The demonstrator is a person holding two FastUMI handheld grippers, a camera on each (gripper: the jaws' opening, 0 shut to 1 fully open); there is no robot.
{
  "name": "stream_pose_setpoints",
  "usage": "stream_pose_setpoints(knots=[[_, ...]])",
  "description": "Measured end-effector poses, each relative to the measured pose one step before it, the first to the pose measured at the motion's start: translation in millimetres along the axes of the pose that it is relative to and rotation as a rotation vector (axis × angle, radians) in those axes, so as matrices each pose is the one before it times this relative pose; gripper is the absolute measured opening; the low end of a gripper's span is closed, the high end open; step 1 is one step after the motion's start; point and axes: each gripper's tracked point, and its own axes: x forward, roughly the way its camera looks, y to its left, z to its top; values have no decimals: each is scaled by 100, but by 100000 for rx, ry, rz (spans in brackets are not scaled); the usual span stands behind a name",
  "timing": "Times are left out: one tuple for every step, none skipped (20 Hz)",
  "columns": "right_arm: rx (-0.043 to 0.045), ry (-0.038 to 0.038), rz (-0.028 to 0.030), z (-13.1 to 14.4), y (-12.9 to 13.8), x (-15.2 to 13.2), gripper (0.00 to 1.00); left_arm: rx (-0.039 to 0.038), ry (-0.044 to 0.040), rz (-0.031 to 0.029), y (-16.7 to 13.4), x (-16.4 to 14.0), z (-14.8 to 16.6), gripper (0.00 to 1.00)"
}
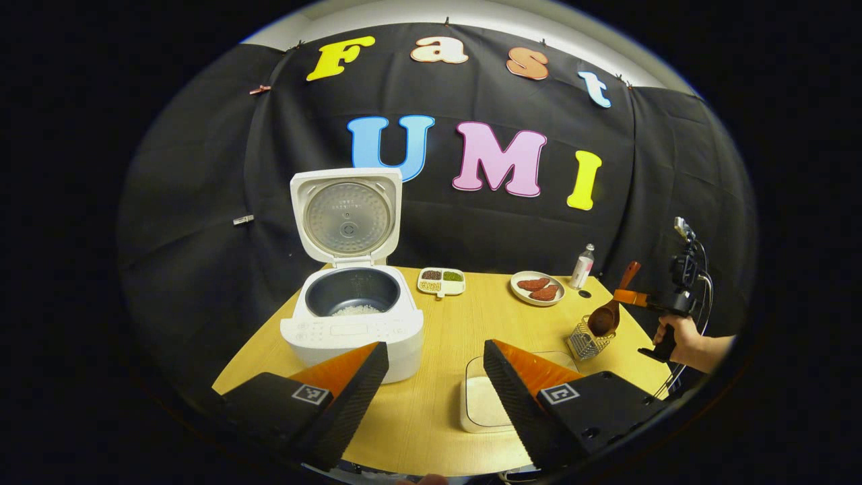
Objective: Close the left gripper, press the button to open the rice cooker; take a wooden spoon from the chopstick holder with the right hand, scoop a spoonful of rice and pour it into the rice cooker, then put the wooden spoon back into the chopstick holder.
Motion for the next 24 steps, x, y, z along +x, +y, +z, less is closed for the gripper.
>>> stream_pose_setpoints(knots=[[-171,734,142,-525,91,385,9,-247,173,307,-50,-98,-118,98],[249,1104,630,-455,211,111,9,47,49,524,-70,-144,50,98],[540,1659,795,-496,226,197,10,507,32,190,-52,-111,71,98],[885,1317,410,-344,118,166,11,720,-213,246,1,-127,-45,98],[708,911,-135,-237,-64,57,13,647,-75,-75,-28,-115,56,98],[-151,584,-681,-243,-188,82,14,390,-251,56,139,-102,36,98],[-214,113,-387,-41,-80,84,16,36,-241,-171,110,-20,175,98],[73,722,-266,-248,6,-230,16,-122,-333,-155,109,-55,-28,98],[587,283,147,340,-144,-202,18,-213,-140,-142,213,-90,85,98],[679,550,-1143,2,-337,-66,20,-232,-237,-57,196,-100,94,98],[768,601,-1322,-27,-380,-195,20,-172,-324,109,246,-92,74,98],[885,702,-1008,-7,-322,-236,34,-118,-501,-14,228,-109,188,98],[556,446,-666,31,-179,-240,34,-33,-626,-4,192,-121,234,98],[-158,38,-443,53,-141,-531,47,132,-577,-160,215,-58,266,98],[-778,-188,-614,135,-269,-515,58,270,-673,-48,281,-7,243,98],[-843,-110,-698,45,-271,-561,62,227,-754,-79,234,-10,365,98],[-360,175,-277,-22,-69,-713,63,-33,-914,-74,225,24,276,98],[44,-14,-372,207,-57,-794,78,-400,-921,-176,226,93,456,98],[176,-389,-461,182,-23,-725,88,-593,-972,-200,243,100,460,98],[159,-679,-596,116,-35,-918,93,-652,-1180,-263,164,148,559,98],[-532,-649,-53,199,128,-850,97,-430,-1343,-223,102,122,696,98],[-887,-704,-276,181,106,-1036,98,18,-1436,-27,210,172,678,98],[-994,-1011,-224,319,101,-1046,99,300,-1458,-46,257,180,627,98],[-973,-1364,-385,431,58,-1034,99,485,-1417,-117,221,276,694,98]])
